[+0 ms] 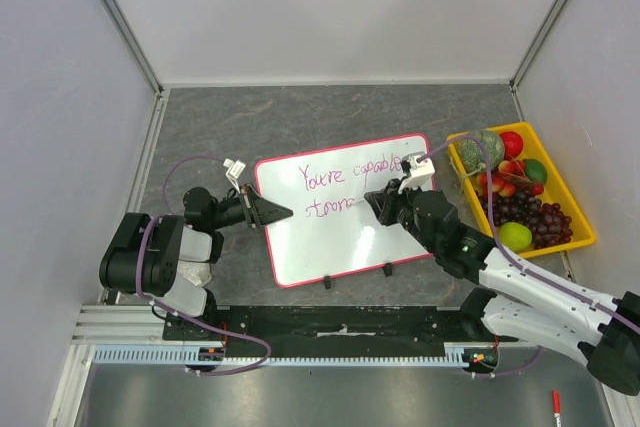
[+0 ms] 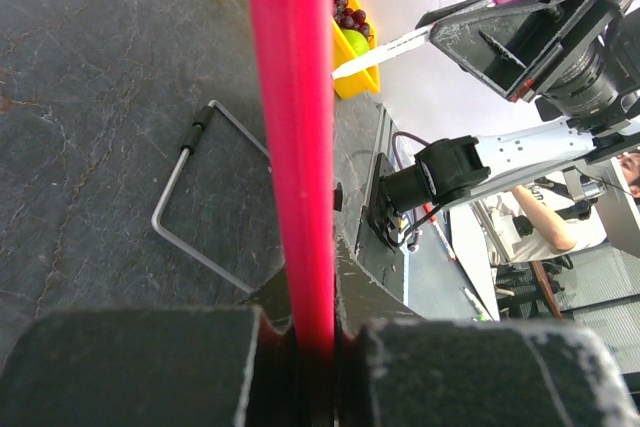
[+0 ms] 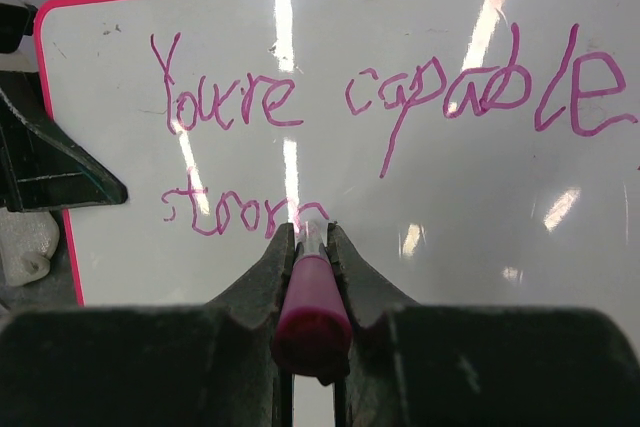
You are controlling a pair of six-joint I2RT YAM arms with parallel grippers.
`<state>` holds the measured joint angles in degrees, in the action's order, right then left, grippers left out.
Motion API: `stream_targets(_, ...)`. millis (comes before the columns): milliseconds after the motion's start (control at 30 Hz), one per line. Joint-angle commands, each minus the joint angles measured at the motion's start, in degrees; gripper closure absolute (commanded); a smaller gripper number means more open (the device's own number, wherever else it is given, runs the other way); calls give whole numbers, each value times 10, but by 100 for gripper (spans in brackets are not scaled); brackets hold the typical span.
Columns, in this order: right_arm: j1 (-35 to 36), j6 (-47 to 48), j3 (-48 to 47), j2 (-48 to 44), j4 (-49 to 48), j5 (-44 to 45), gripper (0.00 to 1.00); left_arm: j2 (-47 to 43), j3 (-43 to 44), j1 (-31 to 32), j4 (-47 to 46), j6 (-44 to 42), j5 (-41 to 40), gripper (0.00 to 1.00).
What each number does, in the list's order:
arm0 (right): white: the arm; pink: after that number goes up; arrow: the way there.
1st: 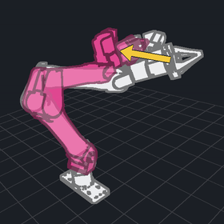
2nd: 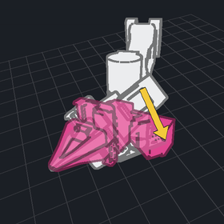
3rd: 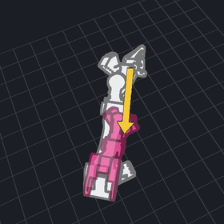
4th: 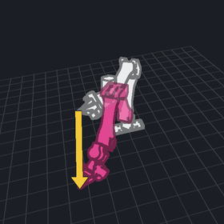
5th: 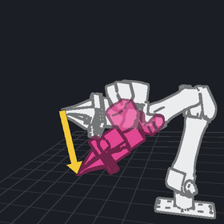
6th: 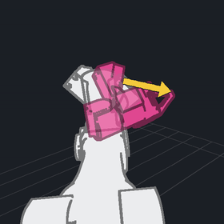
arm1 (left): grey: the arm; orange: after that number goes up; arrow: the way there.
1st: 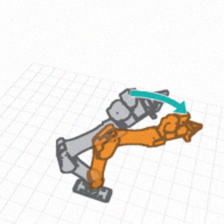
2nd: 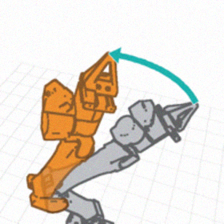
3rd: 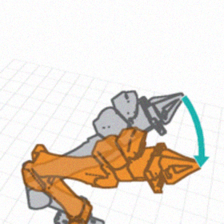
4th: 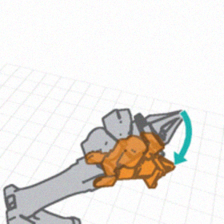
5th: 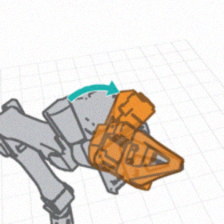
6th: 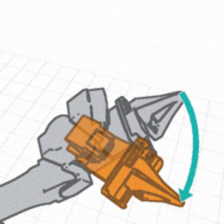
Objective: Write a sentence on the whiteboard
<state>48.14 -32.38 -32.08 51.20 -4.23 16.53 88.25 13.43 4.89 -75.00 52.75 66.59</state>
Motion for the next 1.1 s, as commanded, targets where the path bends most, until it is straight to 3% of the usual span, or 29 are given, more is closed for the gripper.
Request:
stream_targets(0, -5, 18, -29, 15, 5, 44, 100, 4, -9, 2, -12, -35, 6, 98)
stream_targets(1067, -9, 14, 30, -19, 66, -19, 100, 4, -9, 1, -13, -35, 6, 98)
